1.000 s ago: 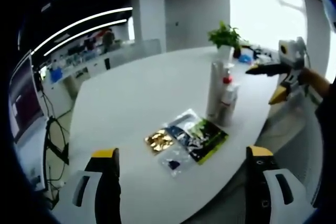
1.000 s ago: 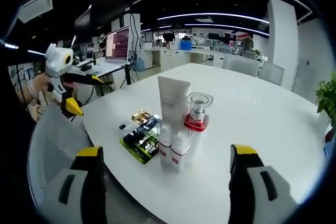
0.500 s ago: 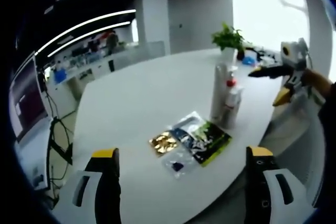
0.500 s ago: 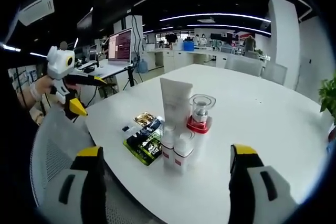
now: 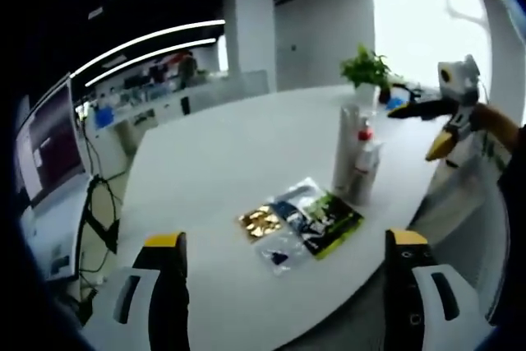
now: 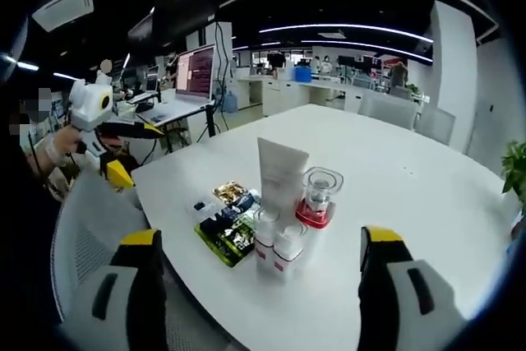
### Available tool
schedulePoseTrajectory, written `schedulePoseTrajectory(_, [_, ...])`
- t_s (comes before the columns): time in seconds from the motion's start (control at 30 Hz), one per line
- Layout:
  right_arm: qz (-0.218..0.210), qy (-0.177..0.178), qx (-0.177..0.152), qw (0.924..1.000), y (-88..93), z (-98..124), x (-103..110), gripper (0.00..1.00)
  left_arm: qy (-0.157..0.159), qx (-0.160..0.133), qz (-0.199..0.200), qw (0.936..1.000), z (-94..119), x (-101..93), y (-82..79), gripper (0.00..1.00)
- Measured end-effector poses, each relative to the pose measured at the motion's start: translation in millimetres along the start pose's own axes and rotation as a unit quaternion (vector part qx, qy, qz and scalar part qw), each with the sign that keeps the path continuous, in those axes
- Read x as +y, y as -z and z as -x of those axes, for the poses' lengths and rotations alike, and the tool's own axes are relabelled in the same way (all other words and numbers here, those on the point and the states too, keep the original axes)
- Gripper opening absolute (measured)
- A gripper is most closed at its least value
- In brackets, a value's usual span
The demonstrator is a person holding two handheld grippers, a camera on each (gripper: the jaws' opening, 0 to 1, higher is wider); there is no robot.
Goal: Arrange the skincare products in the storage area until every visible bottle or jar stands upright without overlapping.
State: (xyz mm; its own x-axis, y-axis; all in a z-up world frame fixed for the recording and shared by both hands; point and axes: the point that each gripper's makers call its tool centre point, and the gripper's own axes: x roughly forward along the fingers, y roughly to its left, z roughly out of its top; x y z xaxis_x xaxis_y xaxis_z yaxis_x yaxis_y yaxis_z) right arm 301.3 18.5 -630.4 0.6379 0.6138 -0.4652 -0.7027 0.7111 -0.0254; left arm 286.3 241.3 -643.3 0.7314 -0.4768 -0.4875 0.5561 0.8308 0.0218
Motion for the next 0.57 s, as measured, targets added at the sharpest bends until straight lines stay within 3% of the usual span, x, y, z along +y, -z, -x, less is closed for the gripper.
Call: schedulePoseTrajectory(0.57, [-0.01,0.018,0.004,0.9998,1.3,0.0,-3.6,0.99,0.023,0.01,-0.009,0.9997,-8.9,4.0,-2.9,0.97])
